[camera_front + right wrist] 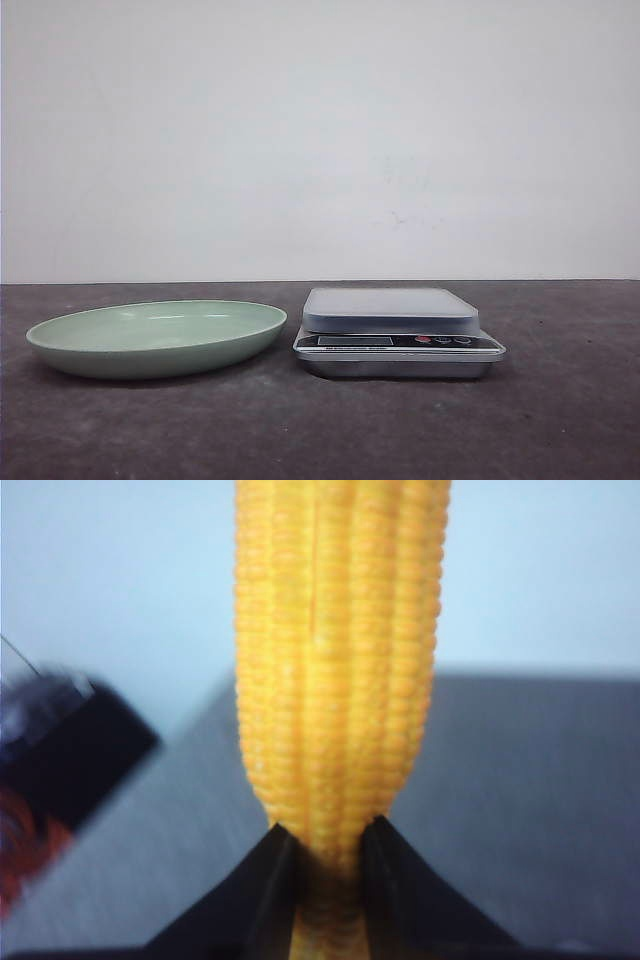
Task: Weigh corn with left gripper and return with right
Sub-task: 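Carry the corn with the right gripper back onto the green plate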
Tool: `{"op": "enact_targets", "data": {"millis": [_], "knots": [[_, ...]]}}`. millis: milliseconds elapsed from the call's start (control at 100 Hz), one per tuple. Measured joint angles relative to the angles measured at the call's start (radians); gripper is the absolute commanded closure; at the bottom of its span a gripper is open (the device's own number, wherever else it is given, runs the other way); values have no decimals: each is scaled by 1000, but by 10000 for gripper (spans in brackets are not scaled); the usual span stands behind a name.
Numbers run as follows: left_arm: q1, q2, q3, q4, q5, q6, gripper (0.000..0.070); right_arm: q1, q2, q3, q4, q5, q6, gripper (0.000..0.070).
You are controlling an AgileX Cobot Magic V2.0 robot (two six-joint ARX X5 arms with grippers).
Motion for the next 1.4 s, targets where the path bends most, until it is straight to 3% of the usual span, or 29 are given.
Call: {"op": "enact_targets", "data": {"millis": [150,470,690,730,830,910,1060,1170,1280,1400], "knots": [[0,0,0,0,0,0,690,1,150,0,-90,-74,39,700],[0,0,0,0,3,0,690,49,470,0,-92,-299,155,700],[0,0,0,0,3,0,690,55,559,-3,-108,-317,207,699],[0,0,0,0,3,0,690,55,560,-3,-108,-306,211,651],[0,0,0,0,3,0,690,52,560,-3,-119,-268,213,413],[0,0,0,0,3,0,690,48,560,-3,-138,-257,214,313],[0,0,0,0,3,0,690,51,560,-3,-130,-267,213,253],[0,0,0,1,3,0,690,51,559,-1,-129,-266,200,149],[0,0,0,0,4,0,690,43,547,31,-157,-209,155,146],[0,0,0,0,3,-4,690,37,486,145,-225,-93,60,147]]}}
